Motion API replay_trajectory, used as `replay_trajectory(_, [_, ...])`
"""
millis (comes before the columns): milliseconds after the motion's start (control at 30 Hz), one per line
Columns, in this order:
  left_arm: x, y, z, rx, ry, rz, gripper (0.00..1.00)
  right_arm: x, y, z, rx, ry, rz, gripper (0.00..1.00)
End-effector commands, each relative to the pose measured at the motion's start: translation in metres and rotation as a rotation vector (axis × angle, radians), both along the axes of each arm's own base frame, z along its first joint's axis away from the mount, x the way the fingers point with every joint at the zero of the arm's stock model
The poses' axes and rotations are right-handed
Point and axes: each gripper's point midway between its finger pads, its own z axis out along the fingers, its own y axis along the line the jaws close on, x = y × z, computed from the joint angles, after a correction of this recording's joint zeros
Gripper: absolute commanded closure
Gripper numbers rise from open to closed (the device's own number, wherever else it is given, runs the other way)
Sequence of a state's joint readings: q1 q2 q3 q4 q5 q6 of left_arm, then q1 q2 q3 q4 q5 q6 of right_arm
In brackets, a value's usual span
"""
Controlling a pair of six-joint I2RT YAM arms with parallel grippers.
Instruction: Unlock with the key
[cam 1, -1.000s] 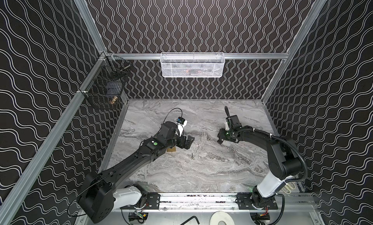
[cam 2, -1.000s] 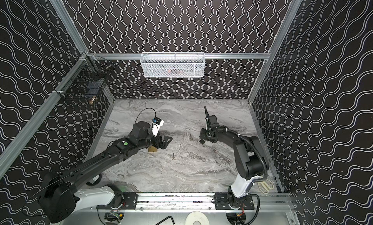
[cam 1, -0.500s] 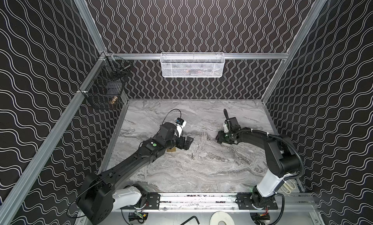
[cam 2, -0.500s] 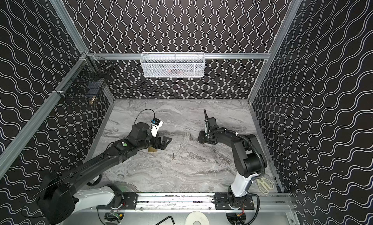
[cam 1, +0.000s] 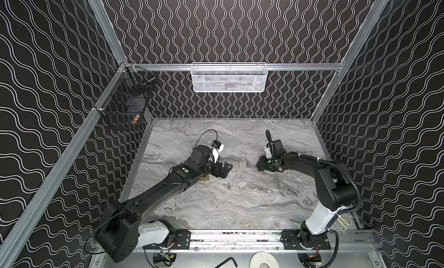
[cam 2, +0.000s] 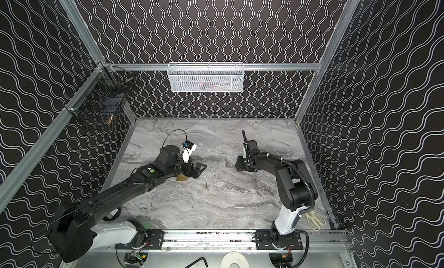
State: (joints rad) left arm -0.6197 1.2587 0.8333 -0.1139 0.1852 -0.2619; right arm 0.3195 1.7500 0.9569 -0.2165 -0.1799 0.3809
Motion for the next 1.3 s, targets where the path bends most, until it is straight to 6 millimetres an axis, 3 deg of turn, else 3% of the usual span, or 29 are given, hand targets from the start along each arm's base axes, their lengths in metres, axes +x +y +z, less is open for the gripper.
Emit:
replay_trajectory(0, [0.003, -0.006, 0.008, -0.045, -0.015, -0.005, 0.01, -0.020, -0.005, -0.007, -0.022, 0.066, 0.009, 0.51])
replay_trajectory(267, [0.003, -0.003, 0.007, -0.036, -0.014, 0.005, 0.01, -0.024, 0.001, -0.017, -0.006, 0.093, 0.032, 0.60])
replay_trajectory(633, [0.000, 0.002, 0.004, -0.031, -0.013, 0.020, 0.01, -0.026, 0.001, -0.013, -0.067, 0.092, 0.055, 0.75])
replay_trajectory(833, [0.000, 0.000, 0.000, -0.035, -0.002, 0.013, 0.01, -0.024, 0.007, -0.001, -0.125, 0.047, 0.092, 0.87])
replay_trajectory(1000, [-0.002, -0.007, -0.014, -0.030, 0.057, -0.015, 0.01, -0.028, 0.022, 0.004, -0.109, 0.031, 0.136, 0.91])
replay_trajectory(1067, [-0.002, -0.010, -0.020, -0.035, 0.074, -0.021, 0.01, -0.019, 0.029, 0.012, -0.088, 0.006, 0.142, 0.91])
replay_trajectory(1267, [-0.002, -0.010, -0.021, -0.049, 0.078, -0.011, 0.01, -0.023, 0.050, 0.012, -0.068, 0.005, 0.188, 0.92])
